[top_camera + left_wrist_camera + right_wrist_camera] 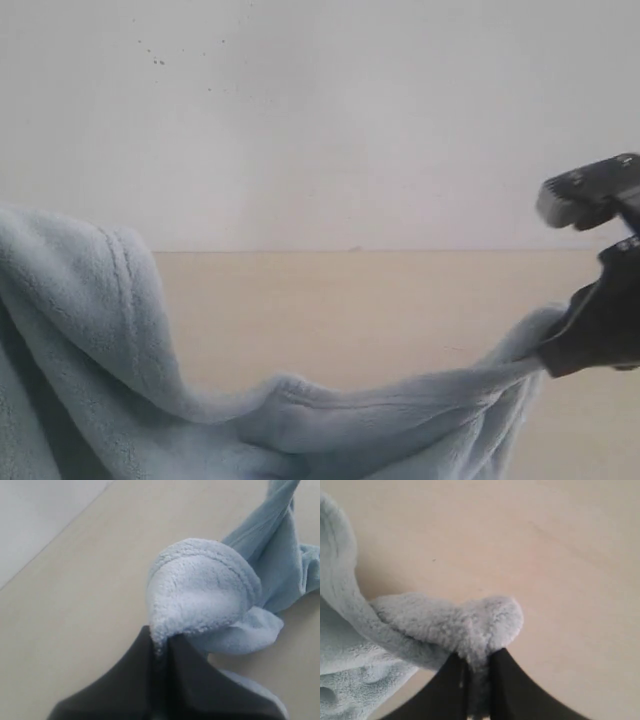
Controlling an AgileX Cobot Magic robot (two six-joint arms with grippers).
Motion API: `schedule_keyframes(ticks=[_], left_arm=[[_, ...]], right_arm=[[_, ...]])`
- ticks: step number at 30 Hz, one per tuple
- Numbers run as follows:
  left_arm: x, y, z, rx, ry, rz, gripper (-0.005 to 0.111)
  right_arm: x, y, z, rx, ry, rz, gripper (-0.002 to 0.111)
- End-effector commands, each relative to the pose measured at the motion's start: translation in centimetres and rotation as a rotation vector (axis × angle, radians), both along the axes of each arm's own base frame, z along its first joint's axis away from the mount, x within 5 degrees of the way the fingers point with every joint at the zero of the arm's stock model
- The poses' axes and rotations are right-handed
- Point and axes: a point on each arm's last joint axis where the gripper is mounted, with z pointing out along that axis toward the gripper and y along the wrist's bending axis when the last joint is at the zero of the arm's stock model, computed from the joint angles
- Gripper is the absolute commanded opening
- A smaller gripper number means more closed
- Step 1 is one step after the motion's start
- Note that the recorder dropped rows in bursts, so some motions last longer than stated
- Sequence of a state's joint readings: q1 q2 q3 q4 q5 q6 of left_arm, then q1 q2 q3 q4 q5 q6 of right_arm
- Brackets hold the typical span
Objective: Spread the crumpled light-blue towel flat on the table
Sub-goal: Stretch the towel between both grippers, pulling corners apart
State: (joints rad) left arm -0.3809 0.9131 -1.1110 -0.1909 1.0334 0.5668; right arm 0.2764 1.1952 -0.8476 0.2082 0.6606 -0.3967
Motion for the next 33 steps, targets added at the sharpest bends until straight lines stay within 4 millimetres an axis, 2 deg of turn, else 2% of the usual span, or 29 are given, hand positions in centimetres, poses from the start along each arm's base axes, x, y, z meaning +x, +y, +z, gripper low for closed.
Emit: schedule_keyframes(ticks=[1,6,15,17,20,28,33], left_arm=[[-1.2,1.0,0.6,-0.012,-0.028,0.069,0.004],[-3.1,1.8,1.3,-0.056,-0.052,0.095,0.004],[-8.4,4.4,2.1,-0.099,-0.091,0.187,0.004],[-9.5,4.9,2.0,-0.134,-0.105,0.208,0.004],[-10.6,5.4,0.6,-0.132,-0.085,0.227,0.004],[-9.5,5.6,-4.7,-0.049,0.029,0.299,0.004],[-8.1,5.1,-6.7,-0.100,0.016,0.334,0.004]], right_arm=[[-2.3,-2.5,3.0,0.007,-0.111,-0.089,0.009],[-5.4,-3.4,5.7,0.019,-0.235,-0.105,0.009],[-11.0,-6.2,8.0,-0.082,-0.354,-0.235,0.009],[-12.0,-6.8,8.4,-0.109,-0.381,-0.265,0.009],[-13.5,-7.6,8.9,-0.138,-0.428,-0.311,0.009],[-15.6,-9.1,10.4,-0.207,-0.463,-0.398,0.009],[-15.1,-8.9,10.6,-0.215,-0.453,-0.387,0.009]])
